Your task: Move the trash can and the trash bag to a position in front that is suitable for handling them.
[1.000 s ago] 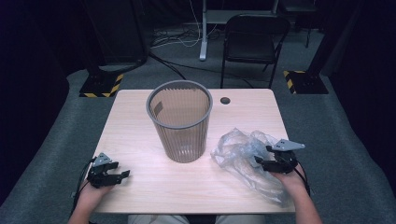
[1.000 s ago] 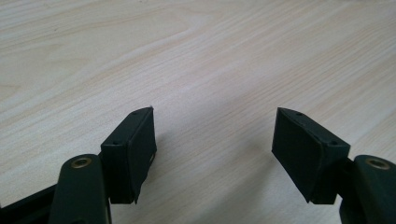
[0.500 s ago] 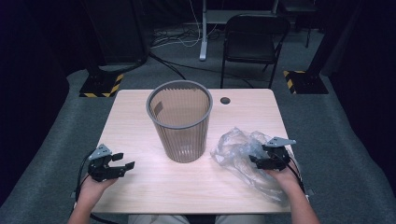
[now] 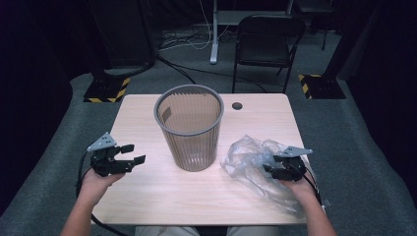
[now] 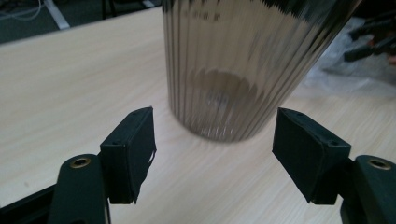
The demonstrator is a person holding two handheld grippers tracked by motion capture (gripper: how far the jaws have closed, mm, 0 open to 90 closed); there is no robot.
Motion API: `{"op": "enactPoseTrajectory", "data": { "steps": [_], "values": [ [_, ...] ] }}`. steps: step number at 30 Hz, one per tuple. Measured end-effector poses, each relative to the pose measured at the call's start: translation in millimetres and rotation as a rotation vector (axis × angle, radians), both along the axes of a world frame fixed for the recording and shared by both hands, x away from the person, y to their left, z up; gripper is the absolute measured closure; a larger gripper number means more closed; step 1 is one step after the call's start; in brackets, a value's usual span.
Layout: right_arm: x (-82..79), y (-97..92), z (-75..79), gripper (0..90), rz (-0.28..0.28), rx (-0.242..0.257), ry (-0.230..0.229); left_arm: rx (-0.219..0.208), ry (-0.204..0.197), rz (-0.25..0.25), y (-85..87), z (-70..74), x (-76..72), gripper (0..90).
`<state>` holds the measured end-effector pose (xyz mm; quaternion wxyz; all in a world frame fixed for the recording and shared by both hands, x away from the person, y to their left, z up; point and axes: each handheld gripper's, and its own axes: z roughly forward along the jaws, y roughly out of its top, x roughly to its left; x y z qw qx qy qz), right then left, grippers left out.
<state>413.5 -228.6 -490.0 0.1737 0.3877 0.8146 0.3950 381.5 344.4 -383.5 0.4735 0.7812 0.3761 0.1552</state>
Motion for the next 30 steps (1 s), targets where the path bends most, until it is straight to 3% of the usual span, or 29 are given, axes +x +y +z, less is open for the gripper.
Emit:
{"op": "enactPoseTrajectory", "data": {
  "steps": [9, 14, 22, 27, 30],
  "values": [
    [-1.5, -3.4, -2.6, 40.8, 0.002, 0.003, 0.0, -0.049, -0.071, -0.023, -15.7, 74.9, 10.1, 25.7],
    [-1.4, -2.8, -3.1, 40.8, 0.004, 0.002, -0.001, -0.06, -0.084, -0.018, -23.5, 90.6, 19.9, 25.4],
    [-2.7, -4.5, -2.9, 40.8, 0.003, 0.004, -0.004, -0.07, -0.074, 0.018, -48.1, 97.0, 51.1, 26.3],
    [-4.1, -6.0, -3.0, 40.7, 0.002, 0.006, -0.005, -0.043, -0.055, 0.072, -61.6, 84.2, 73.9, 25.3],
    [-4.7, -6.4, -2.9, 40.7, 0.002, 0.004, -0.006, -0.043, -0.051, 0.08, -64.9, 79.7, 78.5, 25.8]
  ]
}}
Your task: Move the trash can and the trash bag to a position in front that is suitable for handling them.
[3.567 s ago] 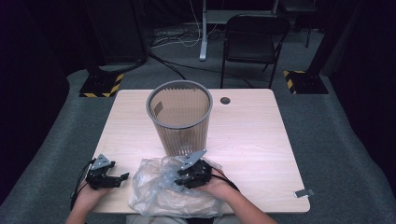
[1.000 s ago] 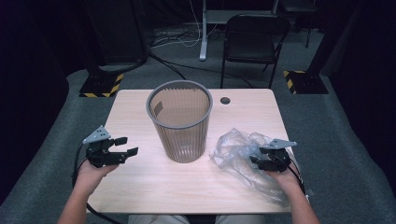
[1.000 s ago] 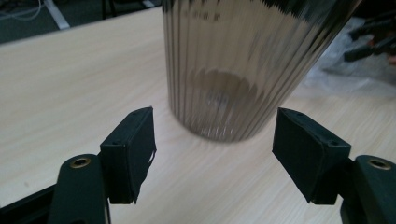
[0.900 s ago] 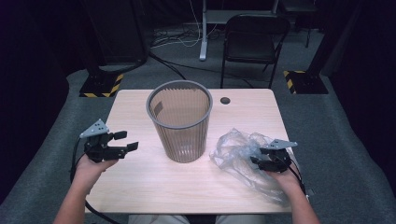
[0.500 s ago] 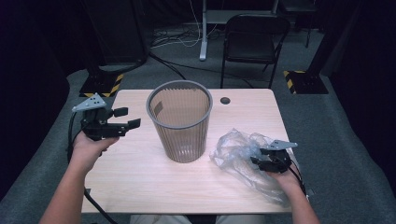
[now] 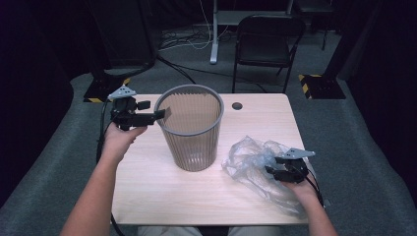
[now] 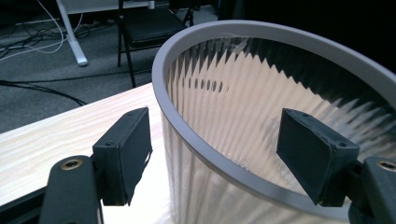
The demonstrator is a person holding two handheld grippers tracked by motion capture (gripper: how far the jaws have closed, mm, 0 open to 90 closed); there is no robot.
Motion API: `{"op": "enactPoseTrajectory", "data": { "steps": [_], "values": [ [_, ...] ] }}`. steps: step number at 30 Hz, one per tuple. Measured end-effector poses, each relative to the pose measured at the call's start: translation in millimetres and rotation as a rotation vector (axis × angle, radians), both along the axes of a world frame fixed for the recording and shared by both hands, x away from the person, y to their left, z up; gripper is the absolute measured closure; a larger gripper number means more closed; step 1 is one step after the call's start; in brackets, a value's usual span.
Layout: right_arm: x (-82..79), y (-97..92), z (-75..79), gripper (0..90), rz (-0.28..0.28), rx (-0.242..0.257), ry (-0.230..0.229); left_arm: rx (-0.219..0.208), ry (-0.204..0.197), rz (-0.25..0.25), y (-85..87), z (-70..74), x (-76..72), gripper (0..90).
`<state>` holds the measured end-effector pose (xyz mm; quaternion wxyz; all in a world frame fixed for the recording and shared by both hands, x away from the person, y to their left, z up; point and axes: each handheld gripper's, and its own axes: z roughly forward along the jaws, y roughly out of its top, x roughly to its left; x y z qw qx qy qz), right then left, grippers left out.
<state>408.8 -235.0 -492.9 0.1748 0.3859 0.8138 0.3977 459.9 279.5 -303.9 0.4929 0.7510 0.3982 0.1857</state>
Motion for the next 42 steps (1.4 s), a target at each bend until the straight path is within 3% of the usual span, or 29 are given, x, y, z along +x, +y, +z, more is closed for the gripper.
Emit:
{"op": "enactPoseTrajectory", "data": {
  "steps": [4, 8, 9, 15, 24, 36, 42],
  "values": [
    [-0.9, -1.2, -0.1, 40.8, 0.001, 0.003, -0.002, 0.018, 0.018, 0.0, -5.1, -7.4, 6.6, 26.0],
    [-1.2, -1.8, -0.1, 40.7, 0.003, 0.003, -0.004, 0.037, 0.034, -0.038, -11.0, -12.4, 8.5, 27.0],
    [-1.3, -1.8, -0.1, 40.8, 0.003, 0.004, -0.004, 0.057, 0.032, -0.033, -13.4, -13.1, 7.6, 27.1],
    [-1.2, -0.3, -0.1, 40.8, 0.009, 0.0, -0.004, 0.04, 0.053, -0.034, -13.0, -13.7, -0.6, 26.3],
    [1.2, 2.5, -0.3, 40.8, 0.026, -0.001, -0.008, 0.038, 0.033, -0.086, -15.8, -15.0, -30.0, 26.6],
    [1.9, 3.1, -0.6, 40.5, 0.032, 0.0, -0.002, 0.026, 0.002, -0.222, -27.1, -17.2, -74.9, 27.5],
    [1.1, 2.9, -1.1, 39.9, 0.035, -0.002, 0.002, 0.022, -0.008, -0.242, -29.9, -17.9, -84.0, 28.1]
  ]
}}
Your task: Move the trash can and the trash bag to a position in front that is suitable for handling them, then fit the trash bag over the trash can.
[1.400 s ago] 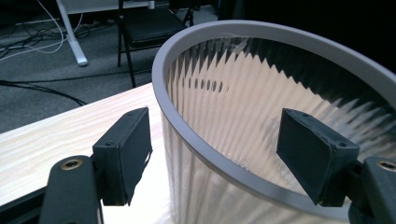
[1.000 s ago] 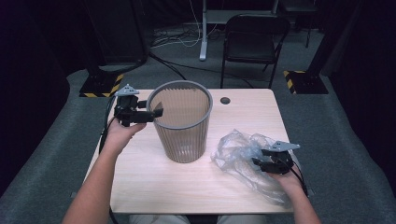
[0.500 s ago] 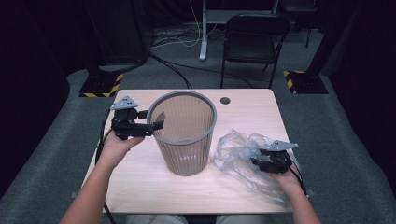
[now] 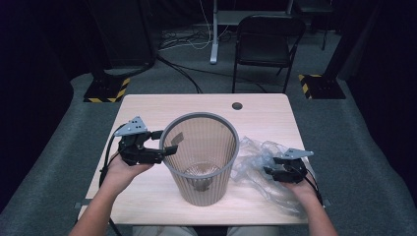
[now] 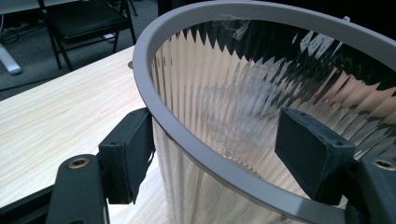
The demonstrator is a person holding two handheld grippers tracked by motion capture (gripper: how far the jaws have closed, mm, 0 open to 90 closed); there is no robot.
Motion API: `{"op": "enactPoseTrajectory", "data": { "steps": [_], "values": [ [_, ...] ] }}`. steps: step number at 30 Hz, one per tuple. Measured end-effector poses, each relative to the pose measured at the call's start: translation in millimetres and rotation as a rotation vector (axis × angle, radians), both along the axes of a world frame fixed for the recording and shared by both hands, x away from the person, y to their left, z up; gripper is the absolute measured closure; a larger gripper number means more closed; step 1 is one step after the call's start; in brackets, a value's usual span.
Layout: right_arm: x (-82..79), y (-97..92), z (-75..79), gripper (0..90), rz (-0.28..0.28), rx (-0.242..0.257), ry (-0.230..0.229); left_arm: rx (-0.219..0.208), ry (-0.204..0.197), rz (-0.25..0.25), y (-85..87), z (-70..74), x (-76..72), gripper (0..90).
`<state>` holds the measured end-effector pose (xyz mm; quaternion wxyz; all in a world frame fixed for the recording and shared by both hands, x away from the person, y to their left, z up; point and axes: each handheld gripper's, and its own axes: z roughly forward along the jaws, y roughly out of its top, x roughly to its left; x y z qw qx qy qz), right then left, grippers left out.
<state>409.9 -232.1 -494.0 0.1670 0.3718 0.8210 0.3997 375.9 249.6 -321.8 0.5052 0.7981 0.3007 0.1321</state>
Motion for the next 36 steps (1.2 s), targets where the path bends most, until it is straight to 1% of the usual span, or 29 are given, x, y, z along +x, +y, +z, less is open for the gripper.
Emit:
{"op": "enactPoseTrajectory", "data": {
  "steps": [4, 6, 8, 12, 15, 18, 23, 28, 31, 34, 36],
  "values": [
    [-0.1, 0.6, -0.4, 39.6, 0.001, -0.001, 0.003, -0.009, 0.0, -0.006, 0.6, -0.8, -4.4, 28.0],
    [0.5, 1.2, -1.3, 38.6, 0.003, -0.001, 0.008, -0.003, 0.001, -0.01, 0.6, -0.4, -5.1, 28.1],
    [0.9, 2.1, -2.5, 37.5, 0.007, -0.008, 0.012, 0.002, -0.006, -0.01, 0.3, 0.1, -5.6, 28.1],
    [1.4, 3.6, -3.6, 35.2, 0.009, -0.014, 0.014, -0.005, -0.012, -0.015, 0.7, -0.5, -4.9, 27.5],
    [2.8, 4.4, -5.4, 34.1, 0.013, -0.018, 0.026, -0.004, -0.021, -0.009, 0.9, 0.0, -4.6, 26.8],
    [4.1, 5.8, -8.2, 32.5, 0.017, -0.023, 0.049, -0.019, -0.035, 0.003, 2.9, 2.7, -4.8, 26.5],
    [4.5, 9.1, -11.2, 30.1, 0.032, -0.048, 0.05, -0.058, -0.062, 0.026, 8.7, 9.4, -5.3, 26.5],
    [4.6, 12.0, -16.6, 29.0, 0.041, -0.084, 0.052, -0.063, -0.081, 0.036, 16.2, 14.2, -7.5, 26.5],
    [4.7, 13.5, -21.2, 30.1, 0.041, -0.11, 0.043, -0.072, -0.085, 0.047, 22.5, 15.1, -8.6, 26.5],
    [4.5, 14.3, -23.0, 34.7, 0.036, -0.131, 0.03, -0.087, -0.089, 0.057, 28.8, 15.0, -9.4, 26.9],
    [4.6, 13.9, -23.2, 39.5, 0.03, -0.134, 0.023, -0.089, -0.087, 0.063, 31.5, 14.1, -9.7, 27.3]
  ]
}}
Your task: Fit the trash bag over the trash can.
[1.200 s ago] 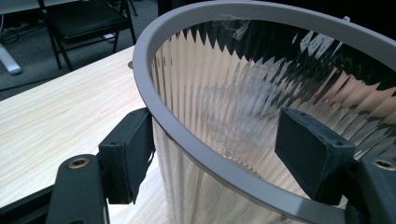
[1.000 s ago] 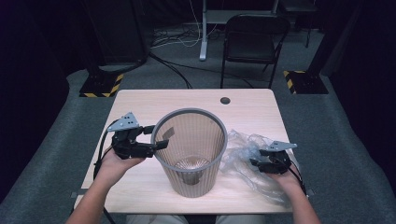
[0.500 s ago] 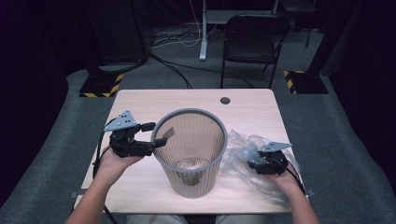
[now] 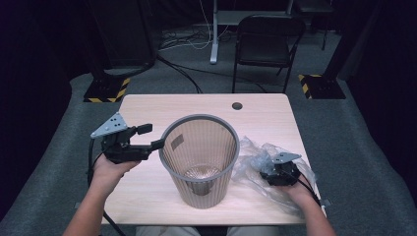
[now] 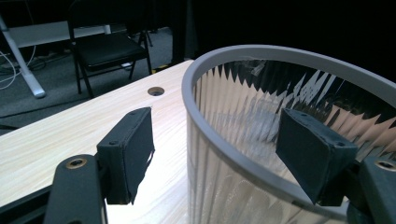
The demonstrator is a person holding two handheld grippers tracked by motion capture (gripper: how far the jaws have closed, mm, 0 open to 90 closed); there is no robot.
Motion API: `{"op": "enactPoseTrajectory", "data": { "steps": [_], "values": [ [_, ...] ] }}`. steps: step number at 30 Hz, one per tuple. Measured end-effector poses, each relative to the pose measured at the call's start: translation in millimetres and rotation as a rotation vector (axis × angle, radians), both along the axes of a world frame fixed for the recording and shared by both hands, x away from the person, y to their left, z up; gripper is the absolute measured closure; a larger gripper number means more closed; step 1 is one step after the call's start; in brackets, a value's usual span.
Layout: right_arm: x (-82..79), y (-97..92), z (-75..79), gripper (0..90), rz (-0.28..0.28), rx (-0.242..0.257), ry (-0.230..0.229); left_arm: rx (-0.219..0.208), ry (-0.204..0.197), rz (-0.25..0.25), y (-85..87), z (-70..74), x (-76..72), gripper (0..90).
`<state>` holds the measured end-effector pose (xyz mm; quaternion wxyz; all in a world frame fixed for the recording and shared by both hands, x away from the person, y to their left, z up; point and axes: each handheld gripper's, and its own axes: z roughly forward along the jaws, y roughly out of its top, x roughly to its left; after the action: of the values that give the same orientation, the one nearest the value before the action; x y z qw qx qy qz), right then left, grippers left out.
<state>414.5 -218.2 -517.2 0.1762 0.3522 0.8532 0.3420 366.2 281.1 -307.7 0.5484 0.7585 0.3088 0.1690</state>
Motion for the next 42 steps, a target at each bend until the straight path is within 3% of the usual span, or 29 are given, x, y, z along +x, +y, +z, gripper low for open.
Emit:
{"op": "enactPoseTrajectory", "data": {
  "steps": [5, 10, 15, 20, 23, 30, 37, 42],
  "values": [
    [1.8, -6.1, 1.3, 57.9, -0.031, 0.028, 0.012, 0.007, -0.008, -0.001, 2.7, -3.2, -2.0, 28.1],
    [1.3, -9.6, 6.5, 64.9, -0.036, 0.041, 0.011, 0.025, -0.024, -0.012, 5.7, -4.8, -4.5, 30.8],
    [-3.1, -13.6, 15.6, 65.6, -0.03, 0.072, -0.011, 0.016, -0.04, -0.027, 11.5, -5.6, -5.3, 31.5],
    [-4.3, -19.8, 29.9, 65.5, -0.022, 0.174, -0.006, -0.004, -0.037, -0.042, 16.9, -11.3, -4.0, 31.7],
    [-6.5, -20.6, 35.4, 65.3, -0.019, 0.186, -0.013, 0.011, -0.047, -0.045, 18.4, -13.3, -4.1, 31.7],
    [-9.5, -25.2, 47.6, 65.3, -0.015, 0.214, -0.006, -0.008, -0.066, -0.057, 22.1, -14.8, -6.3, 31.7],
    [-11.6, -32.3, 64.0, 65.4, -0.018, 0.198, -0.025, -0.015, -0.04, -0.068, 22.2, -13.4, -6.4, 31.4],
    [-15.6, -42.2, 76.4, 65.1, -0.018, 0.23, -0.043, -0.033, -0.023, -0.082, 20.1, -10.9, -6.2, 30.6]
  ]
}}
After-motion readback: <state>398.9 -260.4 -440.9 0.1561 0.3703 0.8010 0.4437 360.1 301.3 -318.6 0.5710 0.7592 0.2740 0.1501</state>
